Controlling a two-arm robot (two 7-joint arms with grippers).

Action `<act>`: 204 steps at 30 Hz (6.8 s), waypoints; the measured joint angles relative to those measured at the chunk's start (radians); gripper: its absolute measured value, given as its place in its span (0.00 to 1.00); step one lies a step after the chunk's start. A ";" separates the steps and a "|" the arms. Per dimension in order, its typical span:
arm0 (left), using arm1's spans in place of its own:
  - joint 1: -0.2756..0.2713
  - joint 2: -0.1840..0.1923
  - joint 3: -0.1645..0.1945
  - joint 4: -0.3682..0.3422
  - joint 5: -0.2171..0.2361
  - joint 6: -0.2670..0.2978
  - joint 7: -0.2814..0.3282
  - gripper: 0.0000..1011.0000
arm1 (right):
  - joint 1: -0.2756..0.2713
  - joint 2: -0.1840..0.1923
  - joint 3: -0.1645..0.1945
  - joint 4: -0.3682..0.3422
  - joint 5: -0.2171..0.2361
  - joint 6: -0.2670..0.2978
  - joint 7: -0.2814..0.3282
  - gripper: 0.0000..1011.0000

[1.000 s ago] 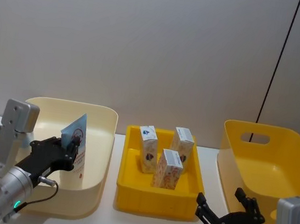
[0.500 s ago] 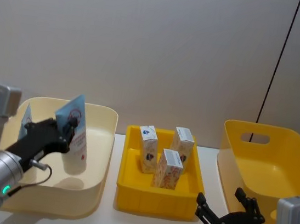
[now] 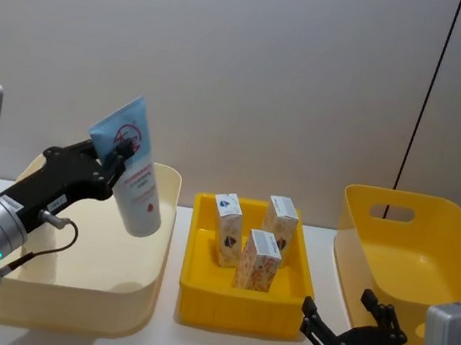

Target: Bimanual collaborative sorting of washing and personal care products

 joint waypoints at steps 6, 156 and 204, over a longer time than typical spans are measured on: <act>-0.005 0.004 0.007 -0.024 -0.054 0.031 -0.056 0.16 | 0.000 0.000 0.000 0.000 0.000 0.000 0.000 0.99; -0.062 -0.051 0.202 -0.019 -0.097 0.025 -0.188 0.28 | 0.161 -0.116 -0.089 0.065 -0.063 -0.020 0.114 0.71; -0.062 -0.052 0.202 -0.019 -0.097 0.025 -0.187 0.99 | 0.212 -0.180 0.147 0.149 -0.219 -0.073 -0.219 0.44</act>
